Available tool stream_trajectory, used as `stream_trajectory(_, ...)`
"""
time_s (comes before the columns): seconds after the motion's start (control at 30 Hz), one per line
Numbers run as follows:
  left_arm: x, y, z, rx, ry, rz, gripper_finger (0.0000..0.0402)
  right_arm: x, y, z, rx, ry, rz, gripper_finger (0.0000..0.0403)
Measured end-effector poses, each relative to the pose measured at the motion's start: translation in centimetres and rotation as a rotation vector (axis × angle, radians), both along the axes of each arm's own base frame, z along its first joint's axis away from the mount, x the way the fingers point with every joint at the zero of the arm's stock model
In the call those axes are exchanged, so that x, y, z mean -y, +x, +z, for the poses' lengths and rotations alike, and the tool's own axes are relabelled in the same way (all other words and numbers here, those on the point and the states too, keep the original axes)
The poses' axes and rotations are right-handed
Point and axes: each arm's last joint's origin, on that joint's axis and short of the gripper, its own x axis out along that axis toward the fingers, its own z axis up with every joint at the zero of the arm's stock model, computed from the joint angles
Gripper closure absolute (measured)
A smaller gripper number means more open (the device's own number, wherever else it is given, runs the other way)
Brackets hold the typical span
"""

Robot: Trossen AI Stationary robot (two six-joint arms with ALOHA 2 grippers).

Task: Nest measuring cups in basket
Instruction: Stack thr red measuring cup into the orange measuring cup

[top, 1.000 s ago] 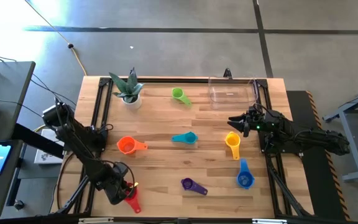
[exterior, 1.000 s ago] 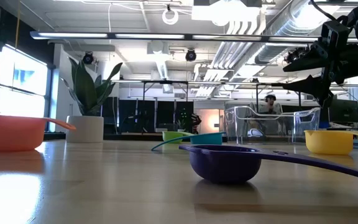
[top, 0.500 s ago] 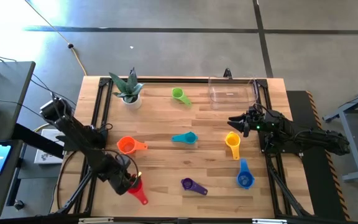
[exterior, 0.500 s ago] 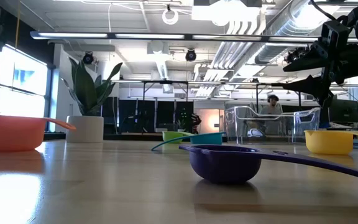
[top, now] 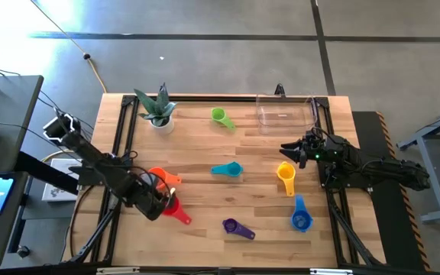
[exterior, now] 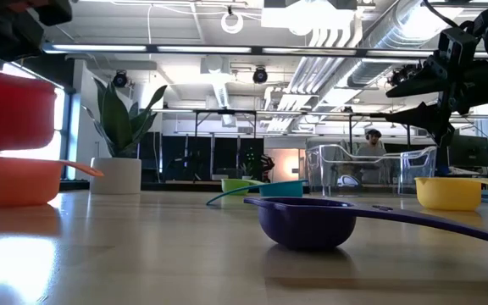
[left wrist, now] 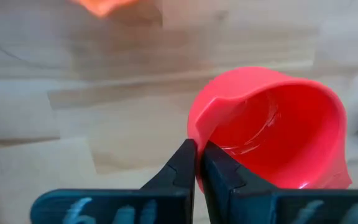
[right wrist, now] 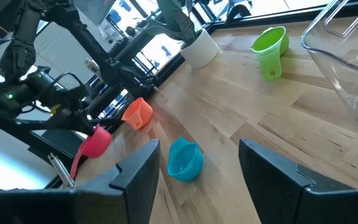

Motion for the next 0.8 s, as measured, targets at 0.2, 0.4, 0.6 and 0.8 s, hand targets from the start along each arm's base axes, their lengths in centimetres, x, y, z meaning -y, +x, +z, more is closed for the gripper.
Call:
stream_trajectory(0.2,-1.6,0.2,0.7,0.041,0.046,0.090,0.0394,0.0,0.0,0.0,0.000,0.000,0.000,0.0192)
stream_trajectory(0.4,-3.4,-0.2,0.8,-0.040,0.101,0.173,0.0393,0.0,0.0,0.0,0.000,0.000,0.000,0.0192)
stream_trajectory(0.6,-4.9,-0.6,1.2,-0.080,0.127,0.217,0.0393,0.0,0.0,0.0,0.000,0.000,0.000,0.0192)
stream_trajectory(0.8,-5.9,-2.2,2.0,-0.143,0.158,0.259,0.0392,0.0,0.0,0.0,0.001,0.003,-0.001,0.0192)
